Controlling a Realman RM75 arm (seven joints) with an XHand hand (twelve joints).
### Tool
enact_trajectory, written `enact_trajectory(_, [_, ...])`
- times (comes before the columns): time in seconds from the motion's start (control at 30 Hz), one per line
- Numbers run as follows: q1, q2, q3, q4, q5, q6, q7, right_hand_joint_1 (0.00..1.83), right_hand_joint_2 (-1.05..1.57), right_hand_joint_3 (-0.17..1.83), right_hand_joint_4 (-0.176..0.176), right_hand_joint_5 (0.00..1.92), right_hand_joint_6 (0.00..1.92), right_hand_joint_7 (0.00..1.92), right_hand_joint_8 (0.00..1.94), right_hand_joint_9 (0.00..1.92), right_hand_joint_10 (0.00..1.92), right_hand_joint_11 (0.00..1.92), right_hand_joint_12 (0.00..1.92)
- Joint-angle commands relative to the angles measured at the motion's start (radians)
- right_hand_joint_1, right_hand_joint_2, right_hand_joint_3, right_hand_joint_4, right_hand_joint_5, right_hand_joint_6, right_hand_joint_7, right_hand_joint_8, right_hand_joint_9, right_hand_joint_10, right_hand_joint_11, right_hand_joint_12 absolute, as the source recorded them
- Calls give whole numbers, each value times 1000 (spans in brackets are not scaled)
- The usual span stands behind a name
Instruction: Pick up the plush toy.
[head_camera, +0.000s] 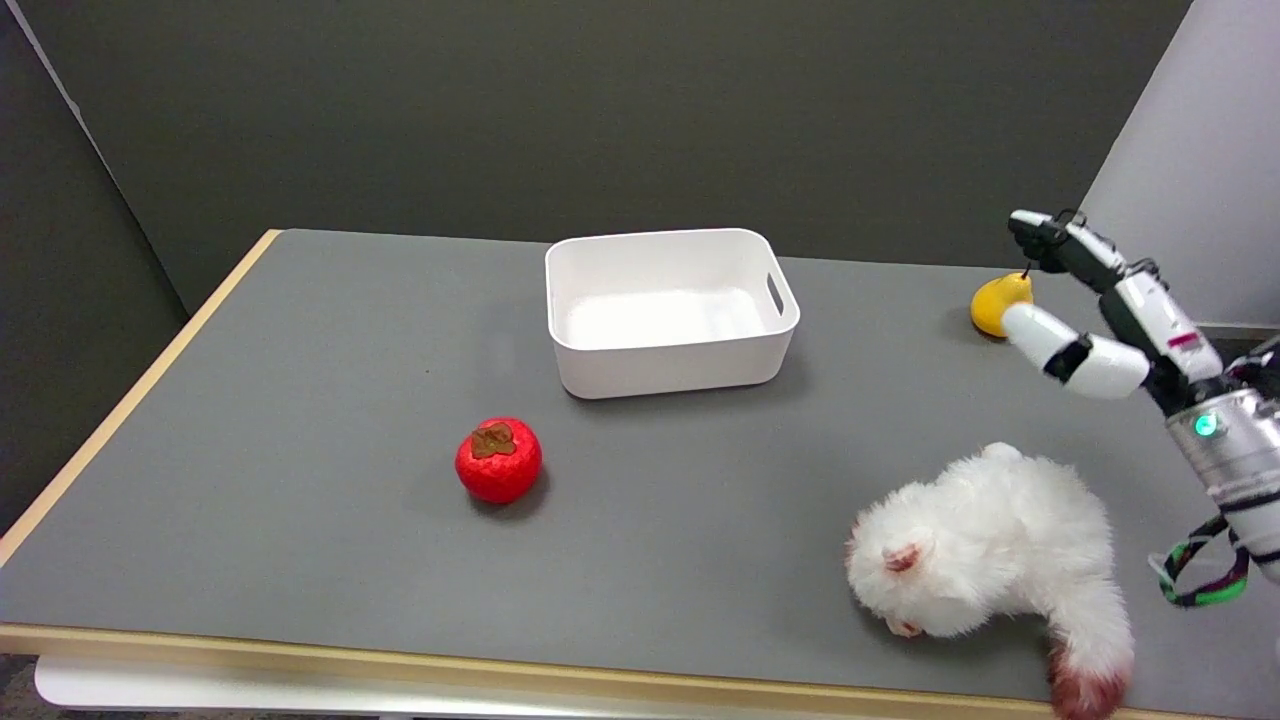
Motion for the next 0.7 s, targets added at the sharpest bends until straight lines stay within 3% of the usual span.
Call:
enact_trajectory(0.03, [-134,-65,-70,-7,-107,75,-150,259,491,929,52,117,420,150,328,33,615,-1,1044])
enact_trajectory(0.07, [-123,-61,-72,-35,-122,67,-158,261,492,930,50,114,420,147,329,28,611,-1,1039])
enact_trajectory(0.1, [-251,-85,-116,182,3,167,-71,263,493,931,49,111,420,144,330,23,606,-1,1033])
enact_trajectory(0.13, [-139,-60,-84,-29,-126,81,-146,272,502,905,48,119,397,152,308,25,595,-1,1027])
enact_trajectory(0.37, [-184,-54,-61,-81,-177,146,-152,296,527,832,46,140,336,173,250,31,567,-1,996])
enact_trajectory(0.7, [-221,-87,-35,-197,-116,302,-152,356,520,825,30,155,340,186,258,0,546,-1,872])
